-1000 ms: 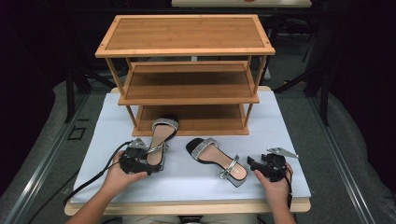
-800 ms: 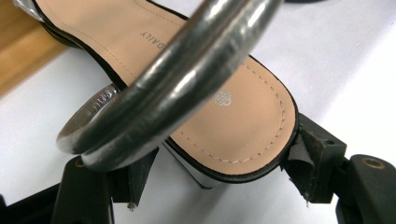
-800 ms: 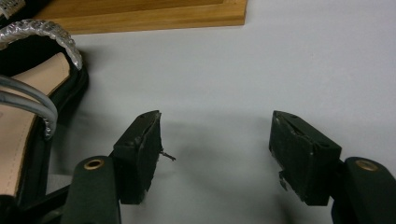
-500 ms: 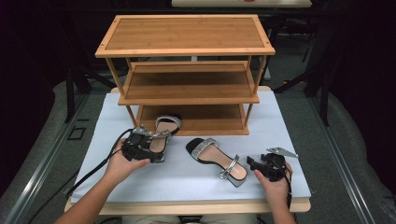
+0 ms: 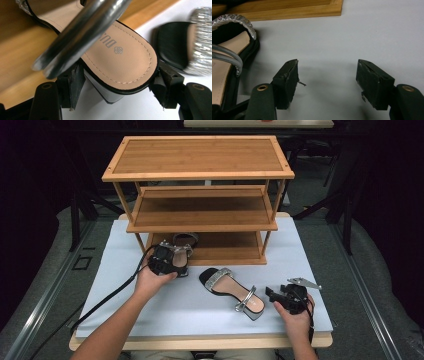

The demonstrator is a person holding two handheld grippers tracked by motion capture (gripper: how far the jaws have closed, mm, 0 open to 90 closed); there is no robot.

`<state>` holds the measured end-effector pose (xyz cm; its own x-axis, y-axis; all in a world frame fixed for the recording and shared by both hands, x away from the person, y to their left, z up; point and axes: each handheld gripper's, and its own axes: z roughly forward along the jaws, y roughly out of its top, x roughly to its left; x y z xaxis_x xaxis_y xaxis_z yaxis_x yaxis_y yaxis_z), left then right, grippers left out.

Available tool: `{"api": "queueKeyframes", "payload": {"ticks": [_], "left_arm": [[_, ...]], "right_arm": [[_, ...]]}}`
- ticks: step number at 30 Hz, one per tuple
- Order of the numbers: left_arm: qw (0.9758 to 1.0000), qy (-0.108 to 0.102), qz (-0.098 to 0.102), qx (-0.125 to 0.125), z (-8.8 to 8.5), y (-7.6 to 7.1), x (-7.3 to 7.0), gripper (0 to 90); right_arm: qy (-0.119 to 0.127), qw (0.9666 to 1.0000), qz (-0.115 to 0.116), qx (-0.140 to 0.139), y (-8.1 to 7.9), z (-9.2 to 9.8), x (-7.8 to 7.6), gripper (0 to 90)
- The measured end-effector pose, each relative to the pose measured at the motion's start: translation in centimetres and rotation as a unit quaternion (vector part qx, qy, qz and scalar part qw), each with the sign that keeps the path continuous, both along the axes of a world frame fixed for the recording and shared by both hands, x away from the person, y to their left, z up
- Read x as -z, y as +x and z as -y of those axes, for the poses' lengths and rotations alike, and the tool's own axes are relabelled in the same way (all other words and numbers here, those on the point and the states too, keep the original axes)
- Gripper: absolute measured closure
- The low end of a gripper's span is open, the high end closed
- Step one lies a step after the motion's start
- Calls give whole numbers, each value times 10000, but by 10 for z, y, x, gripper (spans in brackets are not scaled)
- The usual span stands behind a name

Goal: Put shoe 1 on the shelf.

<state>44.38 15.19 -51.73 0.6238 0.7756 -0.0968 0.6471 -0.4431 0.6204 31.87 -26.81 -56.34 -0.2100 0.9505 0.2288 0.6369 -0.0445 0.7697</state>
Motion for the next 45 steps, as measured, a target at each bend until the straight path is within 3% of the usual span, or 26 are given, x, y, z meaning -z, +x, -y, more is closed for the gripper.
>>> {"api": "queueKeyframes", "payload": {"ticks": [2, 4, 7, 13, 17, 21, 23, 24, 25, 29, 32, 34, 37, 39, 43, 44, 45], "left_arm": [[9999, -47, 39, -84, 1, 5, 1, 332], [9997, -165, -51, -144, -1, 12, 4, 333], [9999, -86, 7, -115, 0, 16, 8, 335], [9999, -100, 106, -62, -1, 15, 10, 331], [10000, -58, 29, -35, -6, 11, 4, 333], [10000, 30, 73, 12, -20, -7, -12, 337], [9995, 251, 167, 8, -33, -20, -20, 355], [9984, 513, 219, -5, -43, -29, -24, 367], [9977, 610, 275, -47, -50, -36, -27, 372], [9968, 683, 387, -157, -87, -70, -38, 375], [9983, 439, 314, -217, -108, -94, -41, 376], [9994, 173, 163, -263, -116, -107, -42, 376], [9986, -420, -18, -323, -120, -118, -38, 383], [9970, -685, -76, -361, -116, -120, -31, 384], [9960, -817, -59, -367, -103, -113, -18, 385], [9959, -831, -58, -365, -99, -109, -15, 385], [9958, -838, -48, -368, -95, -106, -11, 385]], "right_arm": [[10, 10000, 9, -5, 0, 0, 0, 336], [4, 10000, 3, -6, 0, 1, -1, 336], [28, 10000, 2, -7, 0, 1, -1, 336], [2, 10000, 53, 8, 1, 0, 0, 336], [74, 9999, 89, -23, 0, 0, 0, 336], [17, 10000, 18, -17, 0, 1, -1, 336], [26, 10000, -10, -11, -1, 2, -1, 336], [41, 10000, 25, -9, -1, 2, -1, 336], [38, 10000, 30, -9, -1, 2, -1, 335], [36, 10000, 37, -27, -1, 1, -3, 335], [-39, 9999, 71, -81, -2, -1, -7, 335], [-10, 9998, 154, -88, -2, -3, -10, 335], [-71, 9996, 172, -222, -2, -7, -17, 335], [-154, 9992, 181, -336, -2, -10, -23, 336], [-122, 9973, 175, -699, -1, -16, -38, 338], [-259, 9976, 181, -613, -1, -18, -42, 338], [-257, 9969, 179, -721, 0, -20, -46, 337]]}}
